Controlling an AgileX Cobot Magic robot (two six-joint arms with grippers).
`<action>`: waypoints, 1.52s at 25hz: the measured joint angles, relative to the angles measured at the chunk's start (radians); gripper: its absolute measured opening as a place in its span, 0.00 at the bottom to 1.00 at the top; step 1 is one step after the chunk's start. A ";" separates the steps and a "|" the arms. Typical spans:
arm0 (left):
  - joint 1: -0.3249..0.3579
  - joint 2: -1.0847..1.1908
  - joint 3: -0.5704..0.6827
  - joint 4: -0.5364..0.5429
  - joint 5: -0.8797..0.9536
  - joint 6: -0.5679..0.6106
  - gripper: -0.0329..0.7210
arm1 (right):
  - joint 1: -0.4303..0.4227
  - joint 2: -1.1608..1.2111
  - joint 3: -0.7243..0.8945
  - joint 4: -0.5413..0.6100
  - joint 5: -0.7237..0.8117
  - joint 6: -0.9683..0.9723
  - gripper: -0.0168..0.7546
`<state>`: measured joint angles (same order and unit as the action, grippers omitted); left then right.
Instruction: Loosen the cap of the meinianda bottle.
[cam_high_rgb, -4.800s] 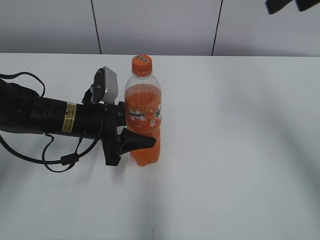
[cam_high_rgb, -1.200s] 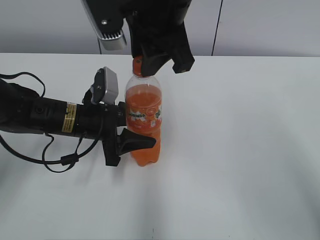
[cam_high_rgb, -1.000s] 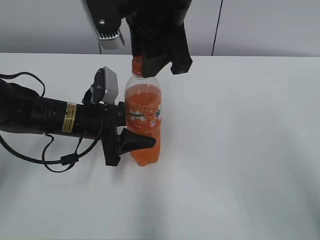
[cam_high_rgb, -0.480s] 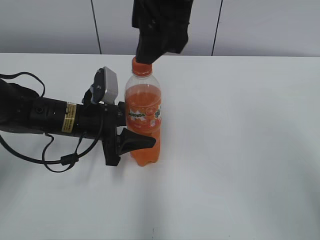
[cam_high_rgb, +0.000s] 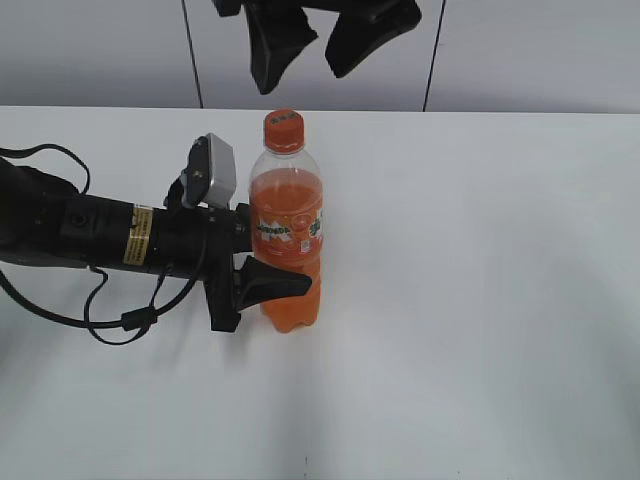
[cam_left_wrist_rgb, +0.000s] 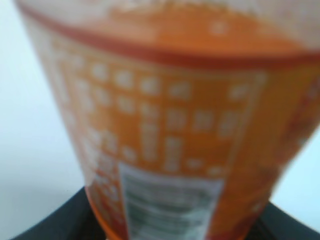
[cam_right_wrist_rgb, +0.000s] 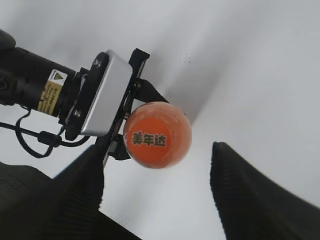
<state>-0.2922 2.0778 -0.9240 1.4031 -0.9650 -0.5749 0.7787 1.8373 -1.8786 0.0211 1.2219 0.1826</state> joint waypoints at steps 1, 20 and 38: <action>0.000 0.000 0.000 0.000 0.000 0.000 0.55 | 0.000 0.003 0.000 0.000 0.000 0.012 0.67; 0.000 0.000 0.000 0.000 0.000 0.000 0.55 | 0.000 0.080 0.000 -0.002 -0.001 0.027 0.67; 0.000 0.000 0.000 0.001 -0.001 0.000 0.55 | 0.000 0.106 0.000 0.029 -0.001 -0.243 0.38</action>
<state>-0.2922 2.0778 -0.9240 1.4040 -0.9660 -0.5749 0.7787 1.9434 -1.8786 0.0501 1.2209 -0.0601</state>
